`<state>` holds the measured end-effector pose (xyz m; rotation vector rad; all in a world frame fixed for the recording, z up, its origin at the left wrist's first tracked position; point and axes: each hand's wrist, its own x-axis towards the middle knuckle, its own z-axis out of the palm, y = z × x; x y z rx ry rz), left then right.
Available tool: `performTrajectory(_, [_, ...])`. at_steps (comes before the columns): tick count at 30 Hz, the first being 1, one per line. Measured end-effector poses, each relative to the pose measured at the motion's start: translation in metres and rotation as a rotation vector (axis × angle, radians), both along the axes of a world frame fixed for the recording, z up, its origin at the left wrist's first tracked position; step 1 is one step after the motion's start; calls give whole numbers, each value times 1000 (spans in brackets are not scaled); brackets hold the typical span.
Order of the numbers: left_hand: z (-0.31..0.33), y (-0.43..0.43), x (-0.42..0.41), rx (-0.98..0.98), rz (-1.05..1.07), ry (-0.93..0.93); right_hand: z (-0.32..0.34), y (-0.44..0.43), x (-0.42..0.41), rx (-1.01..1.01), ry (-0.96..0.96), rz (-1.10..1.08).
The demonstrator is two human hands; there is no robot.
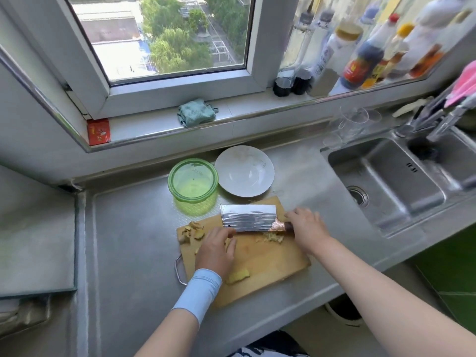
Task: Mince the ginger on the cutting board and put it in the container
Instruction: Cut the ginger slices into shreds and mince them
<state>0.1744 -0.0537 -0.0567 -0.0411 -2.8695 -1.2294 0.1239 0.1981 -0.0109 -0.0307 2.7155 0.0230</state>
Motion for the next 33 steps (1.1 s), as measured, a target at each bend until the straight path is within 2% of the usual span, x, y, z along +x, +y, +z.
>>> performTrajectory(5, [1, 23, 1, 1, 48, -7, 4, 15, 5, -70, -101, 136])
performTrajectory(9, [11, 31, 10, 36, 206, 6, 1, 29, 6, -86, 40, 274])
performTrajectory(11, [16, 33, 12, 29, 286, 52, 6, 34, 5, -176, 66, 277])
performTrajectory(15, [23, 41, 14, 10, 369, 130, 21, 38, 6, -472, 15, -8])
performTrajectory(19, [31, 52, 9, -76, 292, 203, 34, 37, 6, -892, -241, -362])
performTrajectory(22, [41, 58, -2, -79, 214, 231, 42, 32, 17, -1008, -339, -509])
performTrajectory(25, [46, 48, -8, -48, 142, 245, 50, 23, 32, -971, -285, -417])
performTrajectory(28, [34, 18, 0, -52, 45, 190, 51, 7, 55, -722, -141, -279])
performTrajectory(33, [-6, -35, 36, -79, -104, 103, 38, -28, 103, -592, 22, -261])
